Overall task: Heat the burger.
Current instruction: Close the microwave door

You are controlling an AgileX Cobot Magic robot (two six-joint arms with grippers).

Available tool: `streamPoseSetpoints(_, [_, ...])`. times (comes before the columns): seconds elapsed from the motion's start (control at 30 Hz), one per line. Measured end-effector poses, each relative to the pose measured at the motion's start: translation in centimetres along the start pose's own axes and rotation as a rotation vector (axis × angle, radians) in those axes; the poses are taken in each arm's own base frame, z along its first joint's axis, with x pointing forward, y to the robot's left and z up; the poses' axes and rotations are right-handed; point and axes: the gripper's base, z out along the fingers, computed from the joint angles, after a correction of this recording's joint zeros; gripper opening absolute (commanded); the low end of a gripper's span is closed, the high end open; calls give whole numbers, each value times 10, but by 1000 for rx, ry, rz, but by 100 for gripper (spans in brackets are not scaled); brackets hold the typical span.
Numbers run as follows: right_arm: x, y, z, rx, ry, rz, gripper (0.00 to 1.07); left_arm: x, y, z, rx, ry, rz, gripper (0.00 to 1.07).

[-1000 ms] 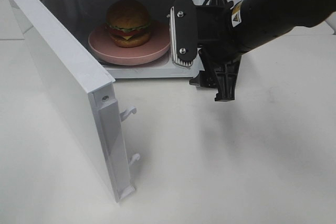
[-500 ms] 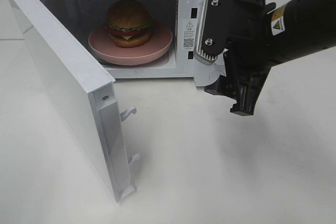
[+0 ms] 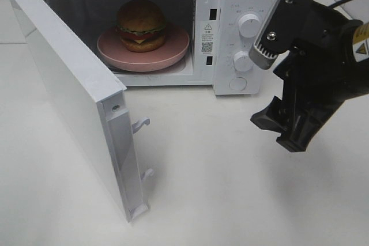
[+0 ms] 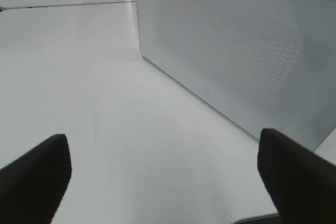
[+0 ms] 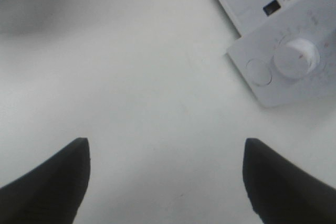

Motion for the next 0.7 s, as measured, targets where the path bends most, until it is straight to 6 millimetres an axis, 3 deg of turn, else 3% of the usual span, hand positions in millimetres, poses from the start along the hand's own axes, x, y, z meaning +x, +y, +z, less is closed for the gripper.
streamPoseSetpoints(0.13, [15, 6, -11, -17, 73, 214, 76, 0, 0, 0, 0, 0, 0, 88])
streamPoseSetpoints(0.23, [17, 7, -13, -18, 85, 252, 76, 0, 0, 0, 0, 0, 0, 88])
streamPoseSetpoints(0.4, [33, 12, -36, -23, 199, 413, 76, 0, 0, 0, 0, 0, 0, 88])
streamPoseSetpoints(0.7, [50, 18, -63, -17, 291, 513, 76, 0, 0, 0, 0, 0, 0, 88])
